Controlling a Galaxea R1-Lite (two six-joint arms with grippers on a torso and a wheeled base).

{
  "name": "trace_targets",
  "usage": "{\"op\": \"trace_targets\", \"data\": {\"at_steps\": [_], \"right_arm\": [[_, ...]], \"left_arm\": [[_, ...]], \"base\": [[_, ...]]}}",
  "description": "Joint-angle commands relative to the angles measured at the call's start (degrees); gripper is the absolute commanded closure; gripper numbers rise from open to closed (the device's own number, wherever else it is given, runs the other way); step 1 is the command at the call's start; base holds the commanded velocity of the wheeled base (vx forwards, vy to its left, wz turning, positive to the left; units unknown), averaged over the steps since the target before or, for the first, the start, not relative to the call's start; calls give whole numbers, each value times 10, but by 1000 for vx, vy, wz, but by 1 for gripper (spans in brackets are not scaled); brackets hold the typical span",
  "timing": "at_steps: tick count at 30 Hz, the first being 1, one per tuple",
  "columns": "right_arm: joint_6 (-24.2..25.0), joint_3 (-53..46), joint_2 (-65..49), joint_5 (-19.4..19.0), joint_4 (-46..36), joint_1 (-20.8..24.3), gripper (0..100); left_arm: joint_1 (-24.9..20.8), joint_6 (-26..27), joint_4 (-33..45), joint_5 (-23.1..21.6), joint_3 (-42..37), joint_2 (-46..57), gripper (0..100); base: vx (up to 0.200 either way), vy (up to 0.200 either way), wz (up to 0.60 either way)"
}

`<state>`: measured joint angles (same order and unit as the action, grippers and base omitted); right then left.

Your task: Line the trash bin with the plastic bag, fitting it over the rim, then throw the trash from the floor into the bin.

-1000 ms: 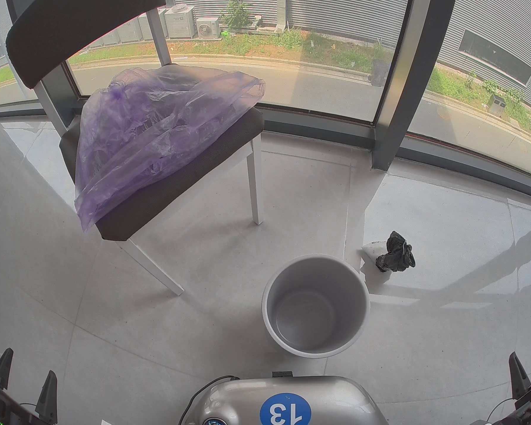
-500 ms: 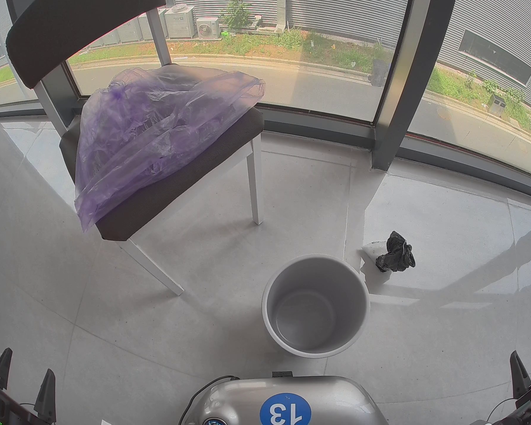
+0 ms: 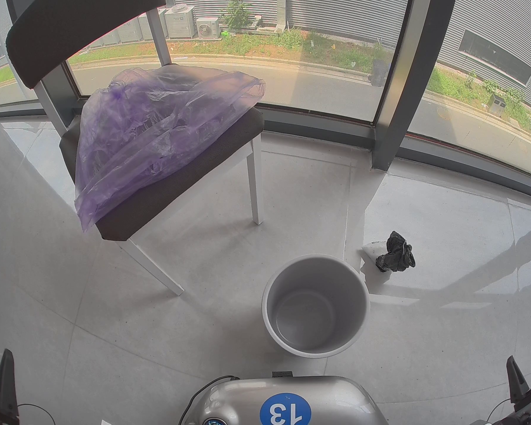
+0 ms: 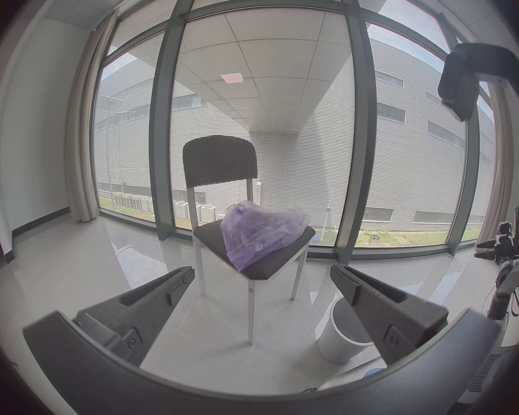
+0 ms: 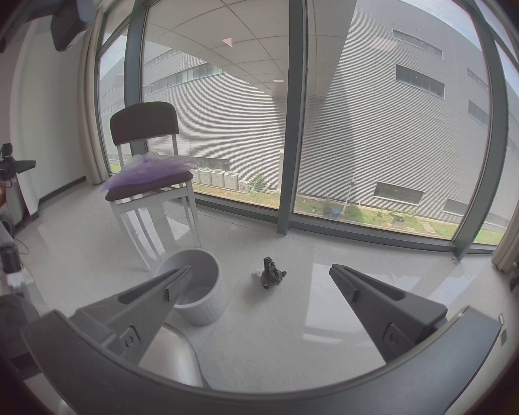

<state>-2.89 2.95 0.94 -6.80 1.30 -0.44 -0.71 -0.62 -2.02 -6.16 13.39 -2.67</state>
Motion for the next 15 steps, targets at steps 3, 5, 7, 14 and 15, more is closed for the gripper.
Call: {"op": "trace_targets", "data": {"at_steps": [3,5,7,14,15], "right_arm": [[51,137,122,-57,-22,-6,0],[48,150,170,-59,-1,-6,0],[46,159,203,-59,25,-6,0],[56,190,280,-40,108,-11,0],[56,191,282,-37,113,-11,0]], "left_arm": [[1,115,46,11,103,-190,0],[3,176,43,39,121,-252,0],[2,227,43,59,130,-293,0],[2,324,28,71,168,-433,0],[1,324,23,71,173,-447,0]], "base": [[0,0,0],[0,0,0],[0,0,0],[0,0,0],[0,0,0]]}}
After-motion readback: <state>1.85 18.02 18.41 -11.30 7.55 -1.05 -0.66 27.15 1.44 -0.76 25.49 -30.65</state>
